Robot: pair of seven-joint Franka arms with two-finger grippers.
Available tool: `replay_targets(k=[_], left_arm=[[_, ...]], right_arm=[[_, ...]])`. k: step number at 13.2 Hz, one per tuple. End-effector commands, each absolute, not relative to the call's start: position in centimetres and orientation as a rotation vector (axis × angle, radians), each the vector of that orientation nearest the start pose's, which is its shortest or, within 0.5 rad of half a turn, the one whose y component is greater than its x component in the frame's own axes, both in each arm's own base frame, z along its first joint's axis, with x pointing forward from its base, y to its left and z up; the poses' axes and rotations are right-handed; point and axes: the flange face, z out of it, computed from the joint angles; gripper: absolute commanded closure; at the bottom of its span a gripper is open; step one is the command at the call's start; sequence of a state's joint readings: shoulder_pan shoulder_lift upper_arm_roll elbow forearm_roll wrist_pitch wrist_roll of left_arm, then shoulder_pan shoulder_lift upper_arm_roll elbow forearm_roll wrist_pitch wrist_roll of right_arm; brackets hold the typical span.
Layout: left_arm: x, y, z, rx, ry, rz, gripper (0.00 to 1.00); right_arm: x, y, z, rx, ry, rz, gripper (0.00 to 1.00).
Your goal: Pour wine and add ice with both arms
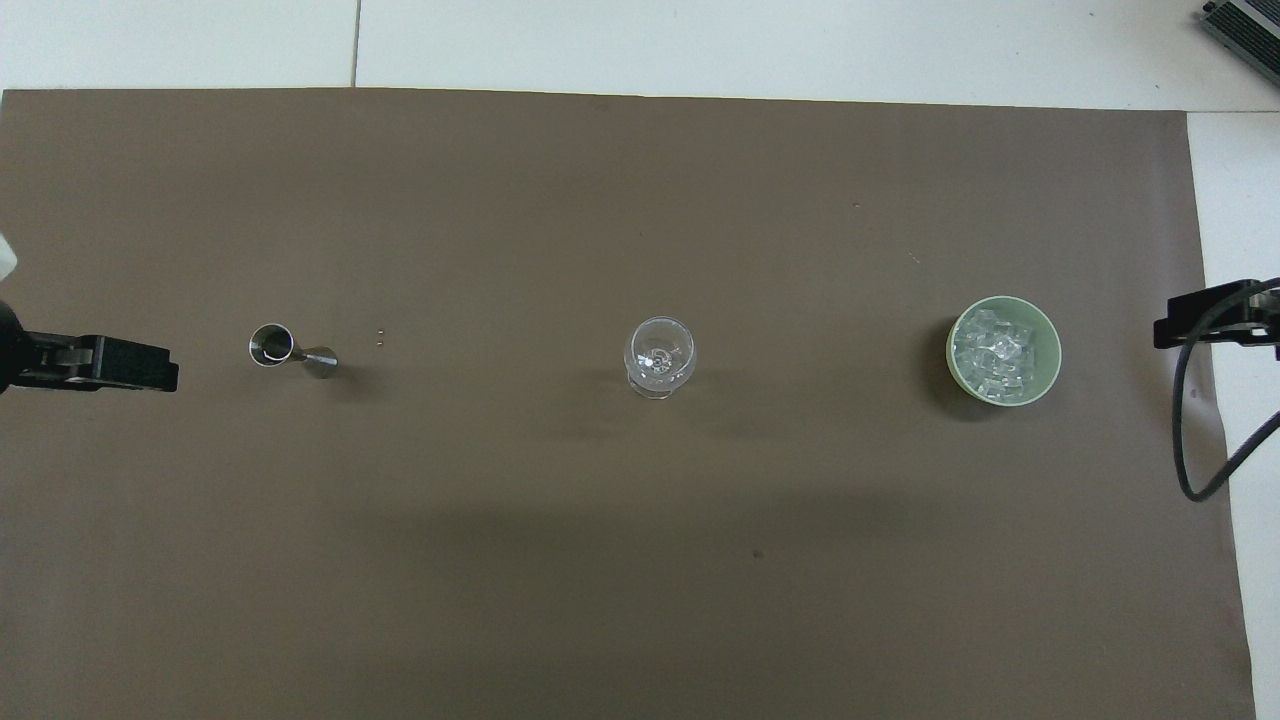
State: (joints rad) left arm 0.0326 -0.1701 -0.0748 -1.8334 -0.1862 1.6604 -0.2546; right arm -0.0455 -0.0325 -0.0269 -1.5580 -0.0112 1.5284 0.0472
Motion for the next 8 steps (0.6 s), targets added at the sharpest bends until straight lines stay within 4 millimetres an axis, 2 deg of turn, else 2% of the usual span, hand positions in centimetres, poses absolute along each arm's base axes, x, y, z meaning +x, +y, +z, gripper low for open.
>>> replay_targets(k=[1,3,5,6,8], left_arm=[[50.7,-2.1,58.6,-3.293,-0.833,0.146,0.00],[51.3,-0.6,57.1,-3.224,-1.198,0.283,0.00],[52.1,0.0,55.8,-3.058,-1.634,0.393,0.00],[52.5,1.4,55.1,-2.959,-1.816,0.440,0.00],[53.0,2.5,53.0,-2.822,-2.052,0.568,0.00]], right_arm=[[53.2,-4.1,64.7,-3.141,0.162,0.007,0.00],[53.2,-4.0,64.8,-3.141,0.160,0.005,0.00],[53.2,-4.1,64.8,-3.141,0.162,0.005,0.00],[53.2,-4.1,64.8,-3.141,0.162,0.005,0.00],[53.2,-4.1,64.8,-3.141,0.162,0.005,0.00]])
